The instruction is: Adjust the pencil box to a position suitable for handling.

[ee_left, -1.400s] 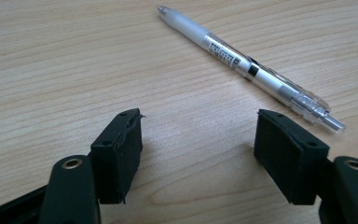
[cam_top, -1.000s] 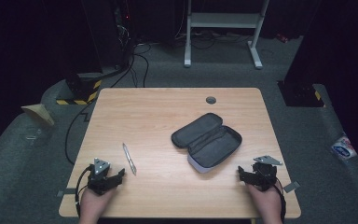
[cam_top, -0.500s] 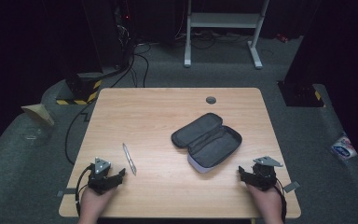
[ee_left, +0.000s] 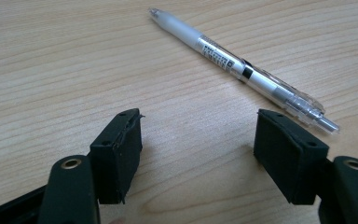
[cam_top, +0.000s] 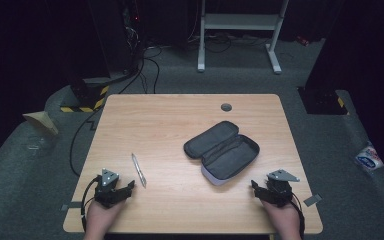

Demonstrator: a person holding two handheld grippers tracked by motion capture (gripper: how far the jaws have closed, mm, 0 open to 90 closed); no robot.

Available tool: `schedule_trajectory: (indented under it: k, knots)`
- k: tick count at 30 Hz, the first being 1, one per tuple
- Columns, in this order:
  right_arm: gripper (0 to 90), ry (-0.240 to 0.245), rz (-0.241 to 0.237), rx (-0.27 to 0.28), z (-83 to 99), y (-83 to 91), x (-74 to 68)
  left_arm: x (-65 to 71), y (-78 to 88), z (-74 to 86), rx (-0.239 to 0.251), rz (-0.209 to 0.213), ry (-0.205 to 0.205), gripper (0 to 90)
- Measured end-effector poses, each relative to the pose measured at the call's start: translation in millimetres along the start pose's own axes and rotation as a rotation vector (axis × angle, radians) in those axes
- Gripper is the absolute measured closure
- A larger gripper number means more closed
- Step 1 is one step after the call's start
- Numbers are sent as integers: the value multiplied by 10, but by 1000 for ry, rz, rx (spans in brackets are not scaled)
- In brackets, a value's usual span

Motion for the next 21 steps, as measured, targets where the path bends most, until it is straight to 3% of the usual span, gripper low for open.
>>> schedule_trajectory:
  k: [5, 8, 21]
  knots:
    - [306, -12, -24, 19, -41, 28, -76, 0, 0, -1, -1, 1, -1, 323]
    - [305, 11, -30, 36, -67, 40, -120, 1, -1, -1, 0, 0, -1, 322]
    - [319, 35, -61, 73, -150, 125, -265, 2, -4, -2, 1, 1, -3, 321]
Point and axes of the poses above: each handheld gripper's, and its own axes: y roughly backward along the jaws, z roughly out of its underside, x roughly to its right, the point moved 3 cm from there along -y, roughly forward along the jaws, and after that the axes turned 10 degrees about y, right-handed, at the moved point
